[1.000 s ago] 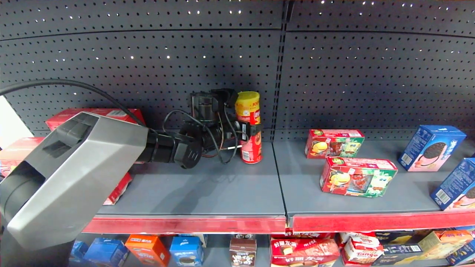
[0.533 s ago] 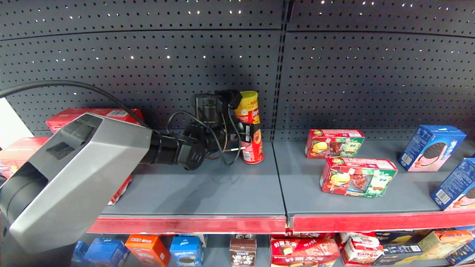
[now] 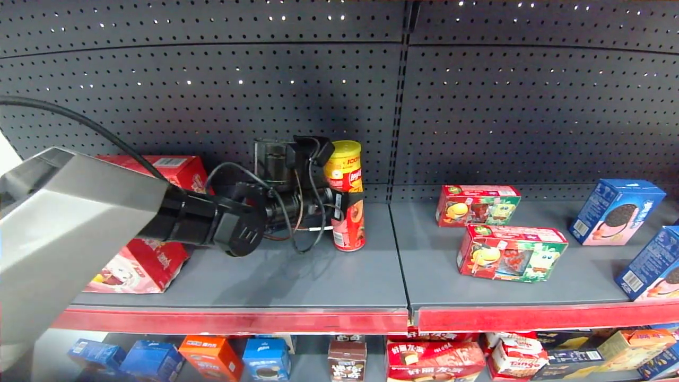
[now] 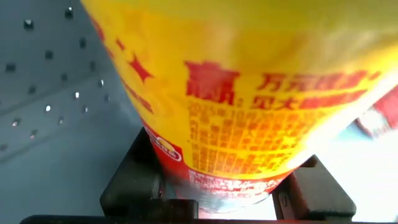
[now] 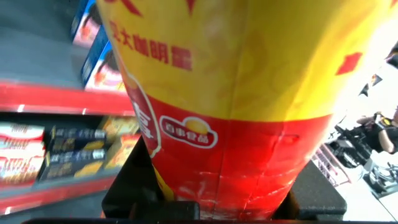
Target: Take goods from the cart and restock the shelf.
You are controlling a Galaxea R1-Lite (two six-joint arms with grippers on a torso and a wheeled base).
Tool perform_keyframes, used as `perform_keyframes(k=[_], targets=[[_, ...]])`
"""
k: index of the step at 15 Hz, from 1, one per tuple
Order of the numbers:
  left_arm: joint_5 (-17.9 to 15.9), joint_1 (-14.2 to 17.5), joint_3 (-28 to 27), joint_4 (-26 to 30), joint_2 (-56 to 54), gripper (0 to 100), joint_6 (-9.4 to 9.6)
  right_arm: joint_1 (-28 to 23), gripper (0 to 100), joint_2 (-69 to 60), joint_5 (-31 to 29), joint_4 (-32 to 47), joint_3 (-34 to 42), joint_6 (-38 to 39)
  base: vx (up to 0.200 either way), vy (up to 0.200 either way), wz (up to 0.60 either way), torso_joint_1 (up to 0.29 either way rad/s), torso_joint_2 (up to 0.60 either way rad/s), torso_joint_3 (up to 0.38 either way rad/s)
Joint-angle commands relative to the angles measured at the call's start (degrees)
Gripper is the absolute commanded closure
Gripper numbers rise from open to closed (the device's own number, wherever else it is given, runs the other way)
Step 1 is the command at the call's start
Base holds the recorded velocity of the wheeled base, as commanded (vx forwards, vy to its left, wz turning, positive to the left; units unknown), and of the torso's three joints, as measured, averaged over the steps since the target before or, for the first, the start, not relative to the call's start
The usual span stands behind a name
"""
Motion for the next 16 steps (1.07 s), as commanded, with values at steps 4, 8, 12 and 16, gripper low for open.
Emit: perform_keyframes(k=[4,8,12,16], targets=[[-12.78,4.81,19.53,-2.85,-17.11,100,5.76,-0.10,100,-3.21,0.14,2.58,-1.38,0.39,0.000,0.000,0.00,0.000,0.00,0.000],[-15.85,4.28,22.78,-7.06,-17.99,100,5.76,-0.10,100,-3.21,0.14,2.67,-2.44,0.48,0.000,0.000,0.00,0.000,0.00,0.000],[-17.96,3.05,22.61,-7.15,-17.11,100,7.70,-0.10,100,-3.21,0.14,2.67,-2.44,0.57,0.000,0.000,0.00,0.000,0.00,0.000],[-25.87,3.32,23.22,-9.00,-14.91,100,12.18,-0.10,100,-3.21,0.14,2.67,-2.09,0.57,0.000,0.000,0.00,0.000,0.00,0.000]])
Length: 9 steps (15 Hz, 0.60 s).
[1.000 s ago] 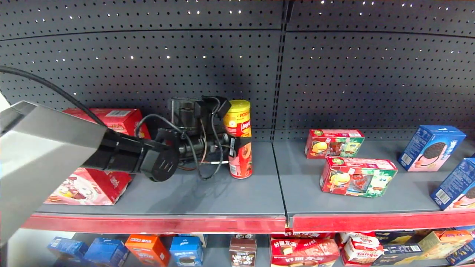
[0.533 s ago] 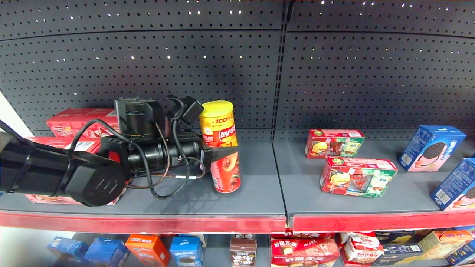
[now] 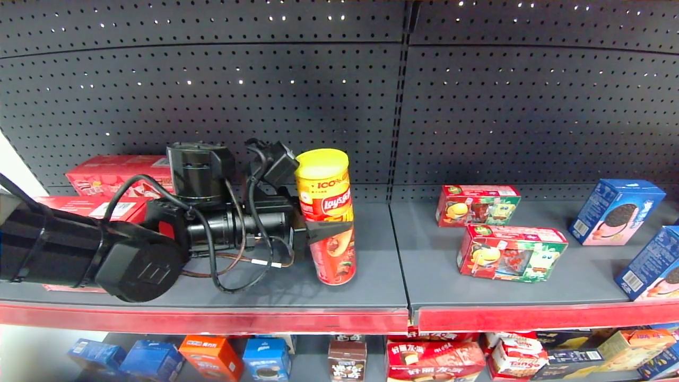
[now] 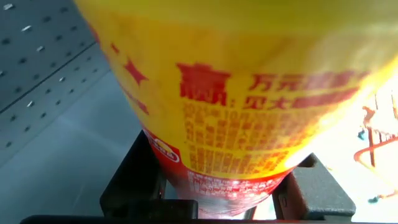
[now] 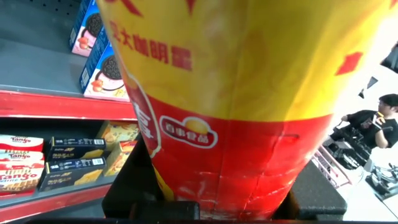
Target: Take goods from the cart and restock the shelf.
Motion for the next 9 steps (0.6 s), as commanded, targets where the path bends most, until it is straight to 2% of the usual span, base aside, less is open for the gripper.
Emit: perform_keyframes(k=[1,6,9], targets=[[-1.91,0.20,0.17,-0.79,1.79,100,1.04,-0.01,100,0.13,0.01,-0.01,0.27,0.00,0.000,0.000,0.00,0.000,0.00,0.000],[-8.86,0.20,-0.27,-0.97,5.57,100,6.93,-0.80,100,-1.46,0.01,0.25,2.38,0.00,0.000,0.000,0.00,0.000,0.00,0.000],[-9.03,-0.15,-0.36,-0.97,6.45,100,7.55,-0.98,100,-2.07,0.01,0.25,3.35,0.00,0.000,0.000,0.00,0.000,0.00,0.000]])
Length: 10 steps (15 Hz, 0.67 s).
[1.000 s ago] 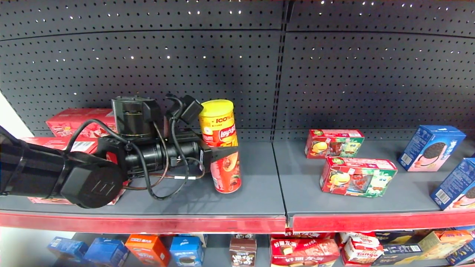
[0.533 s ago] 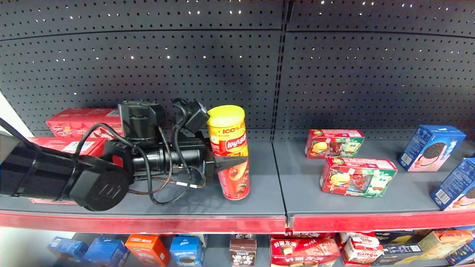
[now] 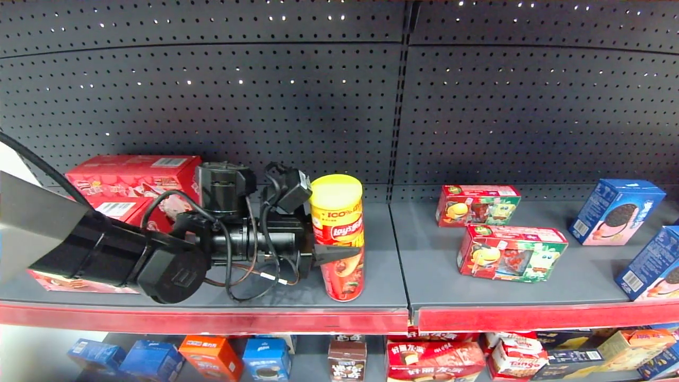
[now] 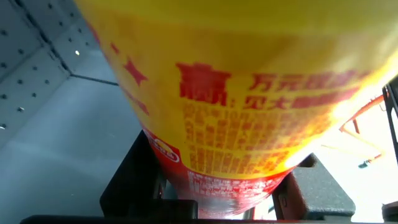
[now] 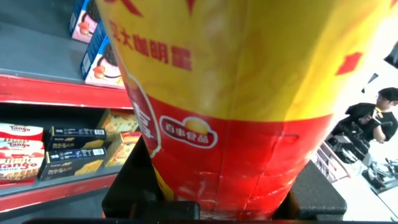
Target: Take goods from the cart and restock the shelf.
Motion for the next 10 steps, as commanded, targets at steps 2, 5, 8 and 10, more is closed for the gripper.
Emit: perform_keyframes(k=[2,5,8,10], targets=[[-0.24,-0.39,-0.09,-0.01,0.85,100,0.01,-0.06,100,-0.45,0.01,-0.07,0.90,-0.03,0.000,0.000,0.00,0.000,0.00,0.000],[-1.91,-0.13,0.26,-0.09,0.85,100,0.28,-0.15,100,-0.54,0.01,-0.07,1.34,-0.12,0.000,0.000,0.00,0.000,0.00,0.000],[-2.35,1.80,1.32,-0.09,0.33,100,1.86,-0.50,100,-1.59,0.01,0.01,1.43,-0.12,0.000,0.000,0.00,0.000,0.00,0.000],[-2.44,3.30,1.23,-0.09,-0.82,100,1.86,-0.50,100,-1.77,0.10,0.10,1.52,-0.12,0.000,0.000,0.00,0.000,0.00,0.000]])
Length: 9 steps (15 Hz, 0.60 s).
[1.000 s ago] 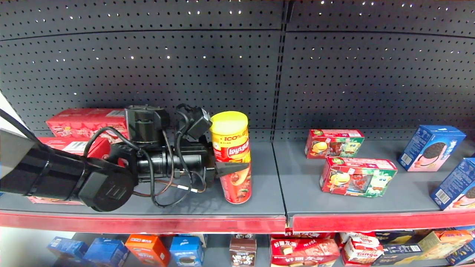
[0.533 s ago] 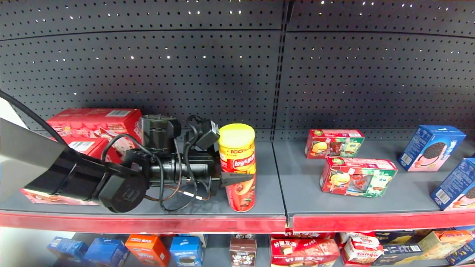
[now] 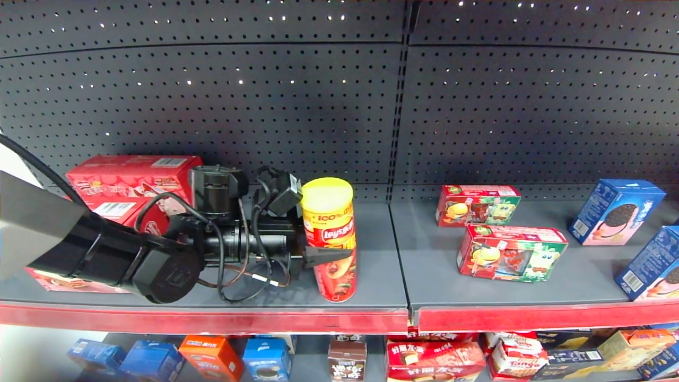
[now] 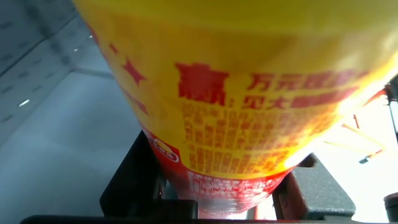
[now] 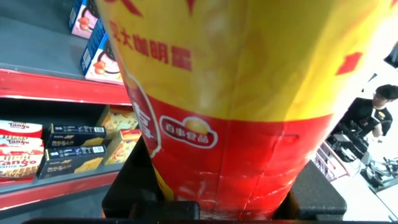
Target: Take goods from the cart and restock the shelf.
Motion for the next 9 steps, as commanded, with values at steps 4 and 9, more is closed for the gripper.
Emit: perform_keyframes(k=[4,9], targets=[[0.02,1.06,2.89,-0.01,-2.92,100,0.23,-0.09,100,-0.37,0.10,-0.10,0.23,-0.05,0.000,0.000,0.00,0.000,0.00,0.000],[0.11,0.53,3.51,0.08,-2.31,100,0.59,-0.09,100,-0.63,0.10,-0.01,0.41,-0.13,0.000,0.000,0.00,0.000,0.00,0.000]])
